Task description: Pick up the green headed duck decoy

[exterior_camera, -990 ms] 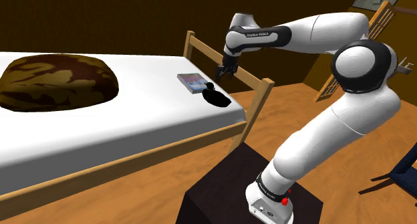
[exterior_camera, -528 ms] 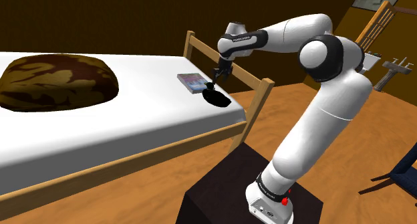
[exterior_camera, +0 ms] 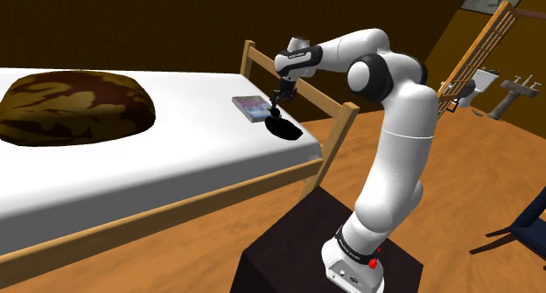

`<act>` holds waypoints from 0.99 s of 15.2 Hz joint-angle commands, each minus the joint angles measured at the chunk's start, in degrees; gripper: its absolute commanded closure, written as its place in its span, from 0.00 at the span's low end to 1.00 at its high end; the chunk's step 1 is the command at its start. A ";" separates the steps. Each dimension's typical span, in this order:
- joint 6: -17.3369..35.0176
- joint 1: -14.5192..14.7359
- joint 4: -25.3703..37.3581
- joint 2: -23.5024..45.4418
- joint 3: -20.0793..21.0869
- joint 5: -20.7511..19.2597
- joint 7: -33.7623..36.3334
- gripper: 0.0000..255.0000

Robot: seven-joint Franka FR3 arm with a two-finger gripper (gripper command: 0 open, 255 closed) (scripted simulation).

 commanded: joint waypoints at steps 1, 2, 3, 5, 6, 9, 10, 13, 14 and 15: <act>0.06 -1.22 4.65 4.61 0.25 1.56 -1.00 0.00; -0.21 -1.93 7.32 6.98 0.41 2.29 -1.48 0.00; -0.57 -2.67 10.14 9.39 0.59 2.97 -1.90 0.00; -0.39 -3.46 12.68 12.05 0.88 3.63 -2.27 0.00; 0.23 -3.49 12.33 12.33 0.94 3.70 -2.30 0.00; 2.06 -3.56 11.40 13.24 1.11 3.94 -2.40 0.00; 2.65 -3.58 11.12 13.56 1.17 4.03 -2.44 0.00; 3.59 -3.63 10.70 14.09 1.26 4.17 -2.50 0.00; 3.59 -3.63 10.70 14.09 1.26 4.17 -2.50 0.00; 3.59 -3.62 10.65 14.05 1.25 4.16 -2.50 1.00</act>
